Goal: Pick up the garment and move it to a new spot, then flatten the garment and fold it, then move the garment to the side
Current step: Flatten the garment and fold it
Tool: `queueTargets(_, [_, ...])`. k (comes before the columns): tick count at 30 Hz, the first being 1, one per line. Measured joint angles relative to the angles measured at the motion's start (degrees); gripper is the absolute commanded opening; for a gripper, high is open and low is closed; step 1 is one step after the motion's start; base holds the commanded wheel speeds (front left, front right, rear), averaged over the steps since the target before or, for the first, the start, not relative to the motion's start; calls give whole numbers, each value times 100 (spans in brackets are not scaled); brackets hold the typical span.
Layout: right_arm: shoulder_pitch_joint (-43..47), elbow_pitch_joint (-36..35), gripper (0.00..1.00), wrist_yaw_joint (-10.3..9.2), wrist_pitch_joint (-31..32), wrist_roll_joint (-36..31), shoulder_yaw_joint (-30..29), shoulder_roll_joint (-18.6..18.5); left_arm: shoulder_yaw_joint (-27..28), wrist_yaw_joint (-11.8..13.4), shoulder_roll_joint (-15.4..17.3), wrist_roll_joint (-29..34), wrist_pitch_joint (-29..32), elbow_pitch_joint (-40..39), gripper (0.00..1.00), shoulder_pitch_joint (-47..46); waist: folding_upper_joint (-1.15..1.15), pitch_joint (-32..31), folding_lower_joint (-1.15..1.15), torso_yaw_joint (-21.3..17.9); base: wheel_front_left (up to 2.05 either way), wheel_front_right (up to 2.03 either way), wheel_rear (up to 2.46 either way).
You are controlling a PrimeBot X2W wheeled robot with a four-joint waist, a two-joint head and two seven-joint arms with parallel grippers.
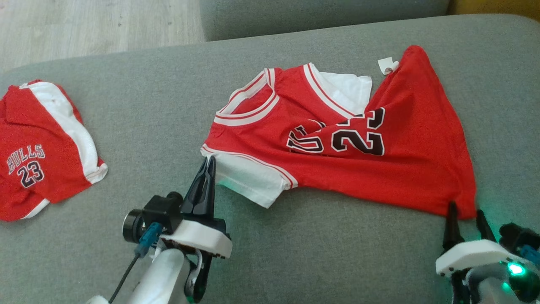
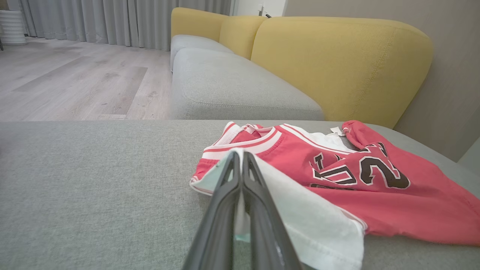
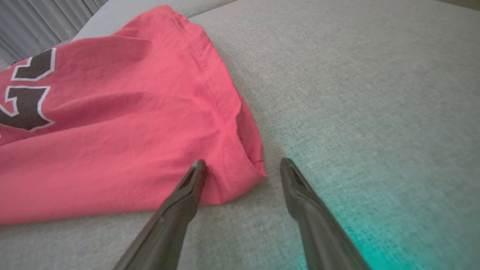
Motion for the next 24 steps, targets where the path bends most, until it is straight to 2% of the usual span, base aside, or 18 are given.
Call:
queueTargets(1, [-54,60,100,0,0,23,8,-3,10,0,0,0,-1,-13,0,-1,0,6,0,-5,0,0,0])
queueTargets(2, [-109,120,80,0,0,67,16,-5,18,0,0,0,0,-25,0,-1,0,11,0,-10,0,0,0])
queueTargets(3, [-151,156,42,0,0,105,25,-7,24,0,0,0,-1,-37,0,-1,0,13,0,-15,0,0,0])
queueTargets(4, [-191,192,12,0,0,111,31,-11,31,0,0,0,-1,-43,0,-1,0,12,0,-22,0,0,0])
queueTargets(5, [-225,210,0,0,0,118,42,-20,33,0,-1,0,-1,-45,0,-1,0,10,0,-28,0,0,0])
queueTargets(10, [-243,78,0,0,29,167,183,-8,83,-33,-1,0,-1,-47,0,-1,0,-31,0,-66,0,0,0])
queueTargets(19, [-226,-1154,0,0,35,156,470,-3,261,-180,-1,-119,-1,-236,0,-47,0,-220,0,-102,0,0,0])
queueTargets(20, [-226,-1478,0,0,35,126,567,-3,322,-203,-3,-278,0,-350,0,-155,0,-286,0,-103,0,0,0])
queueTargets(24, [-233,-1968,0,0,78,-18,740,-2,454,-246,-3,-748,-1,-621,0,-476,0,-396,0,-106,0,0,0])
